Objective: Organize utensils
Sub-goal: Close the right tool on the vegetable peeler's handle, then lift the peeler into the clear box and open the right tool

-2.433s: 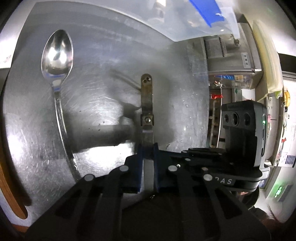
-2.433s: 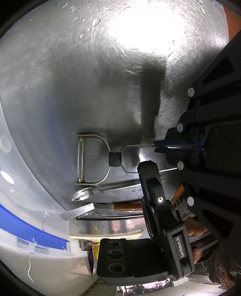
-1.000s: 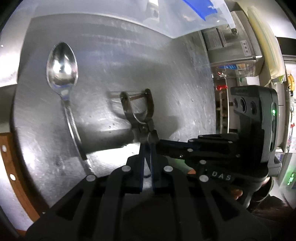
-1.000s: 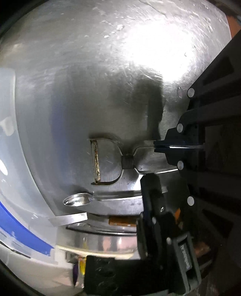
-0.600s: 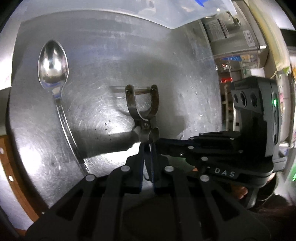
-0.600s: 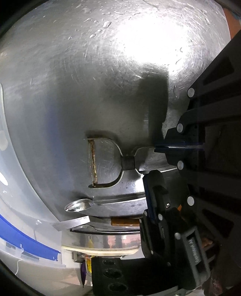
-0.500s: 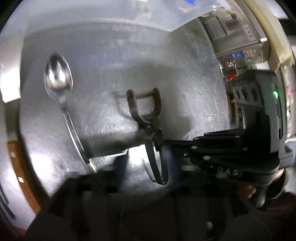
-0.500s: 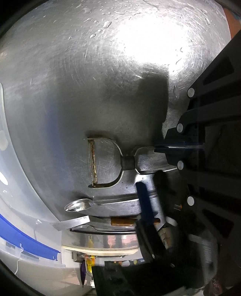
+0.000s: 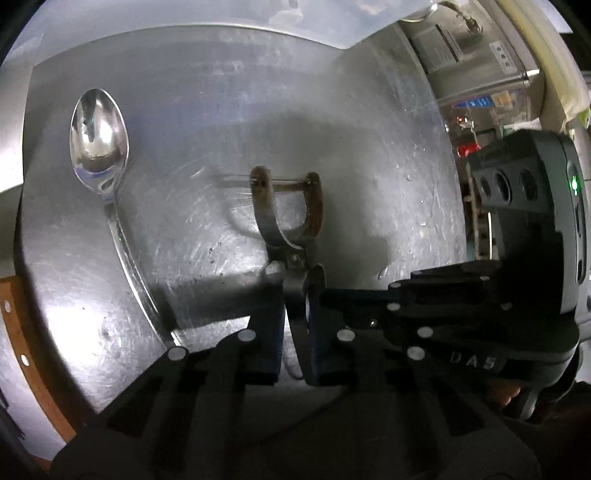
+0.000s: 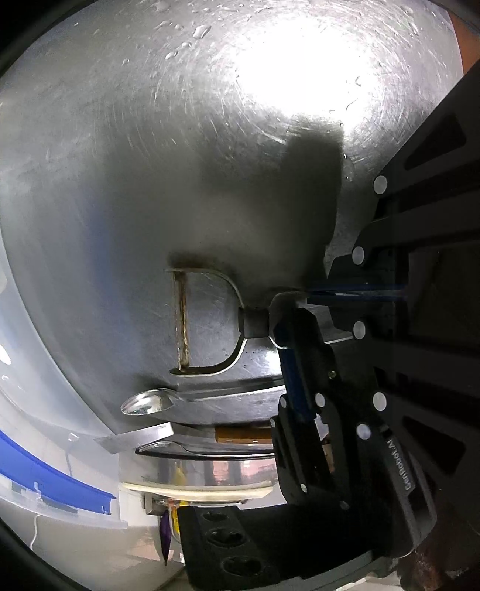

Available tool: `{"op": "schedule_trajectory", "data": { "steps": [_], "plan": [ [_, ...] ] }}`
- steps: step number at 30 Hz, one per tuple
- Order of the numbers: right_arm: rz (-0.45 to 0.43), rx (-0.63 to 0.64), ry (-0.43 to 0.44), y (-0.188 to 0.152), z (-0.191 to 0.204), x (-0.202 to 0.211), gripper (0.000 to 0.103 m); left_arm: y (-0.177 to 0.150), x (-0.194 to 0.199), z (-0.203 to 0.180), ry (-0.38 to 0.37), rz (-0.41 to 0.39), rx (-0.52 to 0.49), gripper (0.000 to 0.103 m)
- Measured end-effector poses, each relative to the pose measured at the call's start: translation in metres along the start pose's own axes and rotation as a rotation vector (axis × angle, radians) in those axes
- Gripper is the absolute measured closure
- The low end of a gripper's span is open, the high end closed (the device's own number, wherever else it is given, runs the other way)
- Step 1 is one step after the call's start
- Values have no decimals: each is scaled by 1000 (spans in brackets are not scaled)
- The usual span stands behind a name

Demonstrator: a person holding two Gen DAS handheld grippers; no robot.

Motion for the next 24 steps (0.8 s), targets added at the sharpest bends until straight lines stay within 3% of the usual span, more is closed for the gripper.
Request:
{"op": "schedule_trajectory", "data": {
  "steps": [9,19,24],
  "plan": [
    [-55,36,-6,4,6,15,100,-1,20,-7,-57,-62,-40,94],
    [-17,110,-92,8,13,5,96,3,13,1,-86,-31,-20,94],
    [-83,108,-105,7,16,17,100,3,20,0,-111,-43,-28,94]
  ]
}}
Point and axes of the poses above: each gripper's, at about its wrist camera, not at the fingertips, and x roughly against the way its jaws point, z to its left, y to its top, the point moved 5 cm from there along -x, roughly the way its jaws point, and after that the axes turned 15 degrees about x, right-handed, at the moved point
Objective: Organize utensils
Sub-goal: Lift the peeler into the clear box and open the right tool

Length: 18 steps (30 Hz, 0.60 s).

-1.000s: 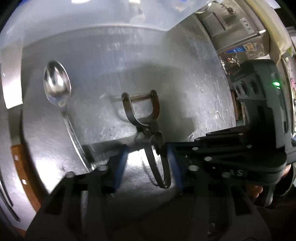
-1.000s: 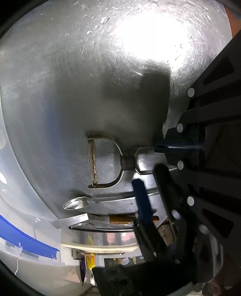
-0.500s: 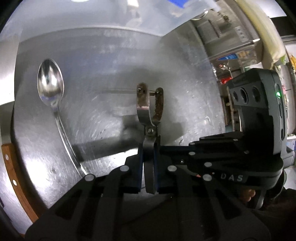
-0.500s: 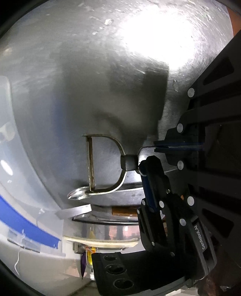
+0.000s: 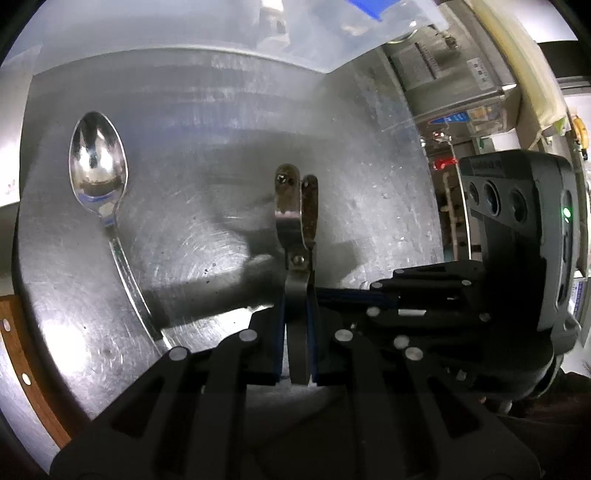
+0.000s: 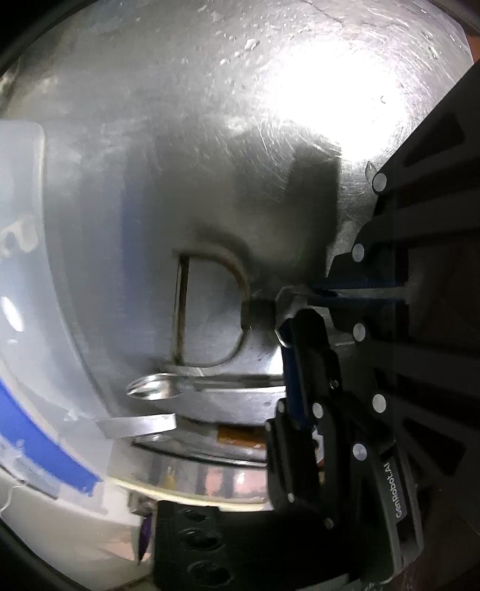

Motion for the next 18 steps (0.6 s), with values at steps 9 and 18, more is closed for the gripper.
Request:
{"op": "schedule_trajectory", "data": {
  "steps": [9,18],
  "plan": [
    [-246,166,-64,23,51,104,101,8,95,-53,-144,-197,-183,94],
    [-409,333,-255,143,63,193,100,127,181,-119,-65,-406,-378,94]
  ]
}}
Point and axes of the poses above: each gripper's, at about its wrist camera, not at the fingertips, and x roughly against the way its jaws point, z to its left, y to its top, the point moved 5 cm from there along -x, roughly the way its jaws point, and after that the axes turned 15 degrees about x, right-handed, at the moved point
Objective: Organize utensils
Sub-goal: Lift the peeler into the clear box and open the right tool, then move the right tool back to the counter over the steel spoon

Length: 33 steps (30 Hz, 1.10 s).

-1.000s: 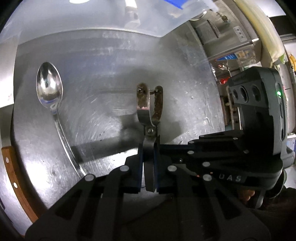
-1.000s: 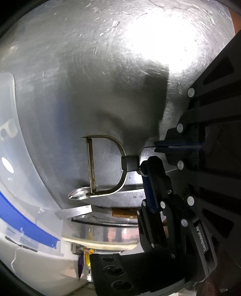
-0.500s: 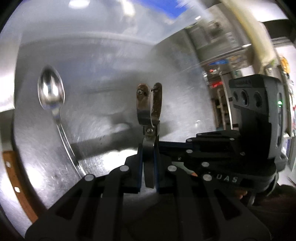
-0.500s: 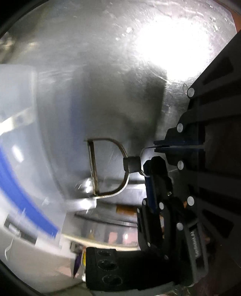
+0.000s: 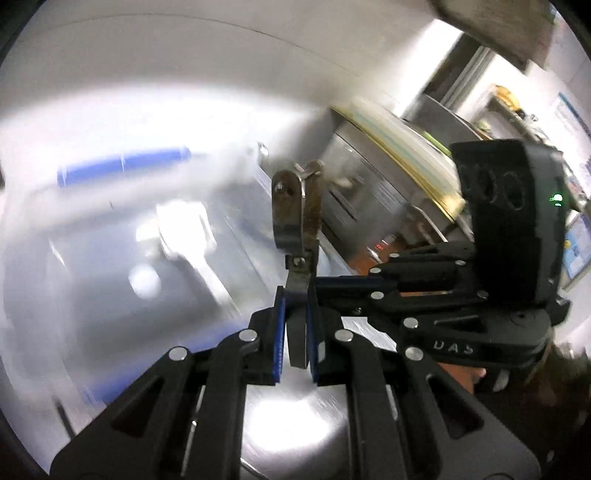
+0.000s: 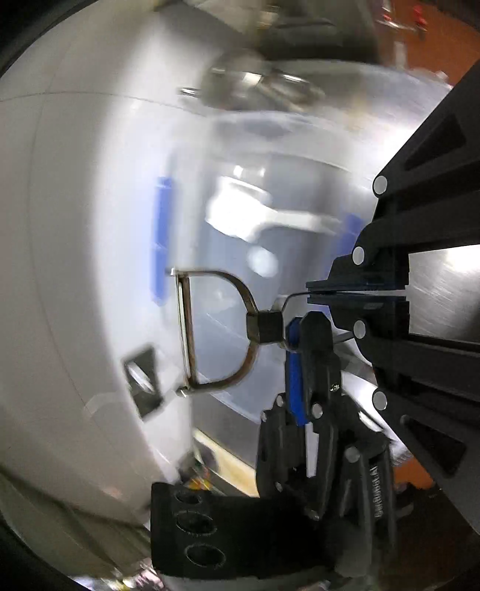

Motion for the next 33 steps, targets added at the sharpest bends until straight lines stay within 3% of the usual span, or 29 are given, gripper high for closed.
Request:
{"op": "schedule_trajectory", "data": {
  "steps": [3,6,12,16,19,24,26,28,30,31,32,33],
  "plan": [
    [78,-60,-1,32,-40,-37,100,47,-38,27,37,87,60,94],
    [181,-136,20,37,-65,-80,100,67,-88,54,77,192,133,94],
    [352,-223,36,13,-100,-147,100,61,-160,101,77,374,282,95],
    [455,-246,53,-3,-104,-175,100,46,-180,118,58,466,331,95],
    [483,-248,56,-8,-102,-184,100,41,-189,128,55,500,358,94],
    [511,-229,27,-5,-89,-205,99,45,-188,135,122,490,348,92],
    [520,-207,3,-8,-84,-204,99,47,-184,128,161,470,291,85],
    [516,-190,-28,-10,-79,-199,99,50,-177,119,201,432,238,69],
    [493,-179,-39,-8,-76,-188,99,53,-160,111,185,387,218,60],
    [474,-166,-42,-5,-74,-179,90,55,-153,109,178,368,211,60],
    [456,-159,-43,-3,-71,-172,71,59,-142,106,174,339,200,60],
    [420,-147,-57,1,-68,-158,64,61,-129,103,169,309,196,60]
  ]
}}
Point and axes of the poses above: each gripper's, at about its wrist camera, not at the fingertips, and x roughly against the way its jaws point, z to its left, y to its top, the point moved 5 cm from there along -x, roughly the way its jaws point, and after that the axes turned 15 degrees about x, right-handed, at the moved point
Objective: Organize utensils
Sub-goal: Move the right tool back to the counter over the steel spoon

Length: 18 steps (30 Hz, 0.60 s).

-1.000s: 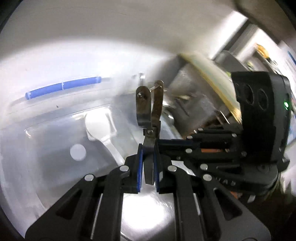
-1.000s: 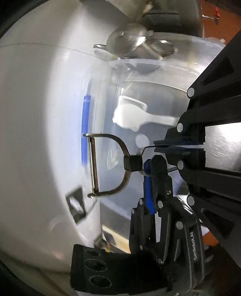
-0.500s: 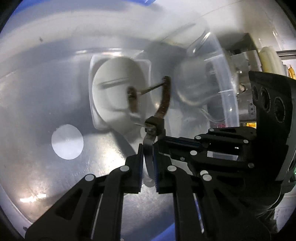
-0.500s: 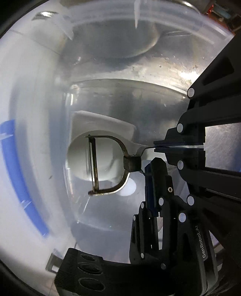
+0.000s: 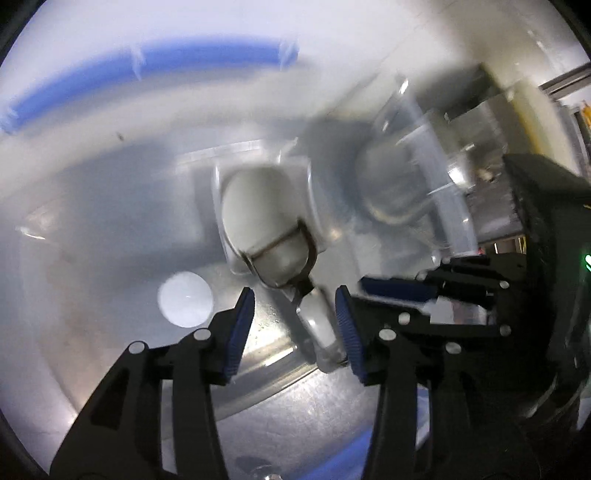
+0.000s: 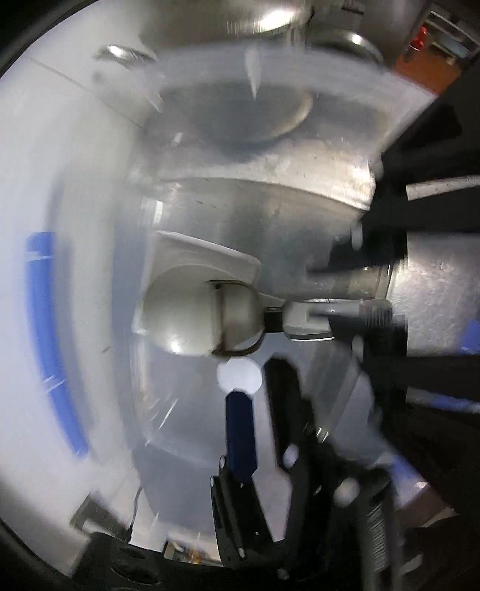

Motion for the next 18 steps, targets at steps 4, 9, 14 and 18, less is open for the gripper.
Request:
{"op": "schedule_trajectory", "data": {
  "steps": [4,9,14,18],
  "plan": [
    [-157,54,-66,-11,20,61,62,-22,75,1,-61,-176,-7,60],
    [-279,187,92,-64,106,103,61,-87,173,32,-181,-399,16,39],
    [-24,255,156,-133,185,-1,58,-159,191,85,-86,-512,147,38],
    [136,255,216,-155,224,-64,58,-198,160,114,67,-468,206,38]
  ]
}}
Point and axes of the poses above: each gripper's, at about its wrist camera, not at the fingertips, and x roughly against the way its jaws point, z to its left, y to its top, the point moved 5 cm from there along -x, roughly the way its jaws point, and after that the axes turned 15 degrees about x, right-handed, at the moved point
